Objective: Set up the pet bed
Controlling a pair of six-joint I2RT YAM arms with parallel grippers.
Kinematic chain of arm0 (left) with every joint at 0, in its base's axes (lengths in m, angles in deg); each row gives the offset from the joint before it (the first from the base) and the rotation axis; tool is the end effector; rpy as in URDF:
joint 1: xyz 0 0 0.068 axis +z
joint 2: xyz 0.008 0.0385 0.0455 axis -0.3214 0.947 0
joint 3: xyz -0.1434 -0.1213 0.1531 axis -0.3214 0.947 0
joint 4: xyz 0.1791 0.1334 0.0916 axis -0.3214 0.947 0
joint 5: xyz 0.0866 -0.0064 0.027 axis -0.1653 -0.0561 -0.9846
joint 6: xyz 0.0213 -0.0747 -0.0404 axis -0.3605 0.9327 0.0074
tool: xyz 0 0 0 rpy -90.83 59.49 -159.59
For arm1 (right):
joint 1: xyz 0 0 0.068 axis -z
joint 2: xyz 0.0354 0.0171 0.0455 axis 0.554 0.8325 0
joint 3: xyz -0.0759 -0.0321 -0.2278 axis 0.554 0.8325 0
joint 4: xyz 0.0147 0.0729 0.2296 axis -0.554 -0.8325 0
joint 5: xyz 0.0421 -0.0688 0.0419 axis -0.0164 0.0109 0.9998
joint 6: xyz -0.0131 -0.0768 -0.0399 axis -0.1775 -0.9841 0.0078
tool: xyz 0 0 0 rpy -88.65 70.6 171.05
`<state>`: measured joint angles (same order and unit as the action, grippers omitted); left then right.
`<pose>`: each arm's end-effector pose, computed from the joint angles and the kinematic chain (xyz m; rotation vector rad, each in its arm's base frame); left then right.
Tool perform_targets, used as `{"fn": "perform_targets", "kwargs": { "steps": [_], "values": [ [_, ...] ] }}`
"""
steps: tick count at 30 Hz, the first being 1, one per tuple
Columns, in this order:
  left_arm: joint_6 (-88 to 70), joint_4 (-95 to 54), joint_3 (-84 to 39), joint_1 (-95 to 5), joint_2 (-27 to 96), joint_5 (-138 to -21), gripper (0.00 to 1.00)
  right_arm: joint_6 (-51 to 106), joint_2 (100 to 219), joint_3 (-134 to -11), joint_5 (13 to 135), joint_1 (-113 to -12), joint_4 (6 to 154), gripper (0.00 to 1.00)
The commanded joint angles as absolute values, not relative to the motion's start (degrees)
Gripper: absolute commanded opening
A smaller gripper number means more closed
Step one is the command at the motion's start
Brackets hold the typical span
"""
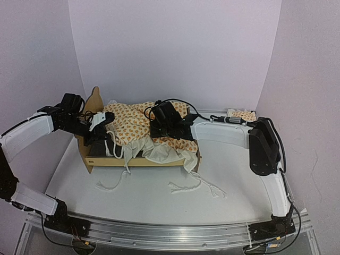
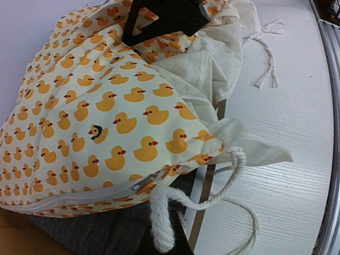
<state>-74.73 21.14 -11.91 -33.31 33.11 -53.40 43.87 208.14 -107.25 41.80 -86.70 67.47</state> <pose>0.2531 -0.1109 0.2363 1.5025 1.7659 -0.4002 0.3387 0.3963 0.2000 -0.2884 2.0763 0.3509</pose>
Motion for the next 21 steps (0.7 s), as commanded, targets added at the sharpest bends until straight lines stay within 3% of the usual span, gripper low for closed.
{"fn": "perform_targets", "kwargs": {
  "steps": [1,14,21],
  "values": [
    [-75.98,25.74,-12.09,-33.29,31.84,-49.33,0.0,43.66,206.79,-106.5,41.71,-86.34,68.08,0.0],
    [-73.74,11.83,-5.89,-33.32,38.73,-54.57,0.0,43.89,206.19,-105.77,42.3,-86.32,68.06,0.0],
    [-69.49,6.02,-11.28,-33.25,41.24,-57.92,0.0,43.91,206.07,-105.66,42.34,-86.35,68.08,0.0]
  ]
}}
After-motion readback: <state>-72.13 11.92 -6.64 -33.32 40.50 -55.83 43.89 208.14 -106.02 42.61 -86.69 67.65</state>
